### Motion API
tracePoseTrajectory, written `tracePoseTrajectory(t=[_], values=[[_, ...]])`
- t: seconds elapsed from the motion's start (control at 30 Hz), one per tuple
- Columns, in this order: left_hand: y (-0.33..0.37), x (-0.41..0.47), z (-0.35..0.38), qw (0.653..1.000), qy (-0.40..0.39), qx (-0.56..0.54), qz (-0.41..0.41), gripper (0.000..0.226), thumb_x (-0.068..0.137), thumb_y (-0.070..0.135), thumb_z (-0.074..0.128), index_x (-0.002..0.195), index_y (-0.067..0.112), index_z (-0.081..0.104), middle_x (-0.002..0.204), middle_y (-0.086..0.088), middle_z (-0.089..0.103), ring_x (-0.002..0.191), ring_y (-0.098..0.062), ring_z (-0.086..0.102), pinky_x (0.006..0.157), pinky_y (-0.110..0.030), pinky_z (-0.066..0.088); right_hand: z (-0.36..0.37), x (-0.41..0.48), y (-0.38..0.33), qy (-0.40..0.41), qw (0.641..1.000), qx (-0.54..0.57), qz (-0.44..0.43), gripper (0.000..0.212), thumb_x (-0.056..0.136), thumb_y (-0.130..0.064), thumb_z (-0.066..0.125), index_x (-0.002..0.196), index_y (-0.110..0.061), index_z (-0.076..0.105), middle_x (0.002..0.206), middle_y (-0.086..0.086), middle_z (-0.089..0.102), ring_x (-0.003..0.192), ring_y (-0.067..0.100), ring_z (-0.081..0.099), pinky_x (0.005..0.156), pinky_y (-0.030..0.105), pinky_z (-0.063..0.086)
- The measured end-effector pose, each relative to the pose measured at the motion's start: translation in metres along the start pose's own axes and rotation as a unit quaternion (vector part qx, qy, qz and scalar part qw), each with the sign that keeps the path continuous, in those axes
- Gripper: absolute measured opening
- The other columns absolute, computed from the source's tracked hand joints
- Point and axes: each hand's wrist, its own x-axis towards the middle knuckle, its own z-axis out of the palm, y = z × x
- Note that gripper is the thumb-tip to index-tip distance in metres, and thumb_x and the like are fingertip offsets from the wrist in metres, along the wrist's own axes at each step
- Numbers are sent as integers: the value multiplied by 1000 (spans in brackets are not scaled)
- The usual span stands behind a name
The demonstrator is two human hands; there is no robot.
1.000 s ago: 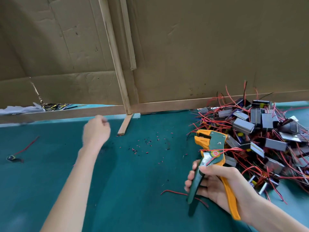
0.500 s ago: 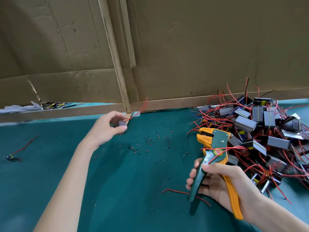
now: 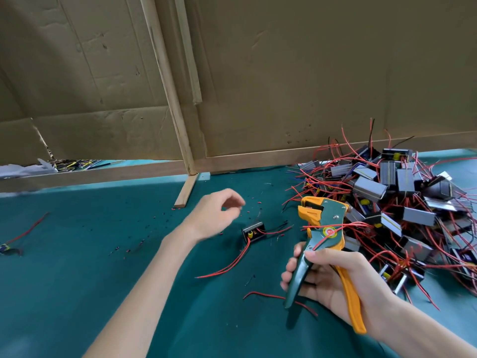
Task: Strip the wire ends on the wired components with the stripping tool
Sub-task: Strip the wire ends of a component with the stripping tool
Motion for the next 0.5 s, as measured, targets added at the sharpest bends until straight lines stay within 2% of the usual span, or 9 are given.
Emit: tracePoseTrajectory(t=[0.07, 0.17, 0.23, 0.3, 0.37, 0.43, 0.5], values=[[14, 0, 21, 998, -42, 15, 54, 18, 87, 21, 65, 105, 25, 65, 108, 14, 65, 101, 1, 57, 82, 0, 35, 0, 0, 0, 2, 1000, 1, -2, 42, 48, -9, 88, 85, 0, 71, 85, 26, 64, 81, 44, 66, 77, 51, 55], [21, -1, 52, 987, -56, 110, 100, 28, 86, 33, 69, 110, 20, 64, 110, 6, 64, 104, -10, 55, 92, -22, 40, 1, -1, 0, 1, 1000, 0, -6, 42, 48, -9, 88, 85, 1, 71, 84, 26, 64, 80, 44, 66, 77, 51, 56], [20, -3, 60, 982, -26, 147, 117, 19, 87, 28, 68, 102, 16, 67, 101, 1, 67, 98, -16, 56, 89, -29, 41, 1, -1, 1, 2, 1000, -2, -7, 41, 48, -9, 88, 84, 0, 71, 84, 26, 64, 80, 44, 66, 76, 51, 56], [19, -5, 57, 986, 11, 111, 122, 10, 87, 22, 68, 93, 14, 69, 91, 1, 69, 89, -14, 57, 82, -24, 41, 2, -1, 1, 1, 1000, -4, -7, 42, 47, -10, 88, 84, 0, 71, 84, 26, 63, 80, 44, 66, 76, 51, 56], [21, -5, 49, 994, 39, 21, 104, 2, 87, 17, 68, 88, 15, 68, 84, 5, 69, 81, -6, 59, 78, -17, 43, 3, -1, 0, -2, 1000, -7, -7, 42, 47, -11, 88, 83, 0, 71, 84, 26, 63, 80, 44, 66, 76, 50, 56], [26, -4, 41, 993, 56, -63, 83, 7, 88, 12, 66, 85, 18, 64, 80, 8, 67, 77, -2, 60, 77, -14, 45, 5, -2, -1, -7, 1000, -12, -5, 41, 47, -12, 89, 83, -1, 71, 83, 25, 63, 80, 43, 66, 76, 49, 56], [32, -5, 34, 988, 51, -134, 63, 13, 90, 9, 62, 84, 20, 59, 77, 11, 64, 70, -3, 59, 71, -17, 47, 7, -3, -2, -14, 1000, -23, -3, 41, 47, -13, 89, 82, -2, 70, 83, 25, 63, 79, 42, 66, 75, 48, 56]])
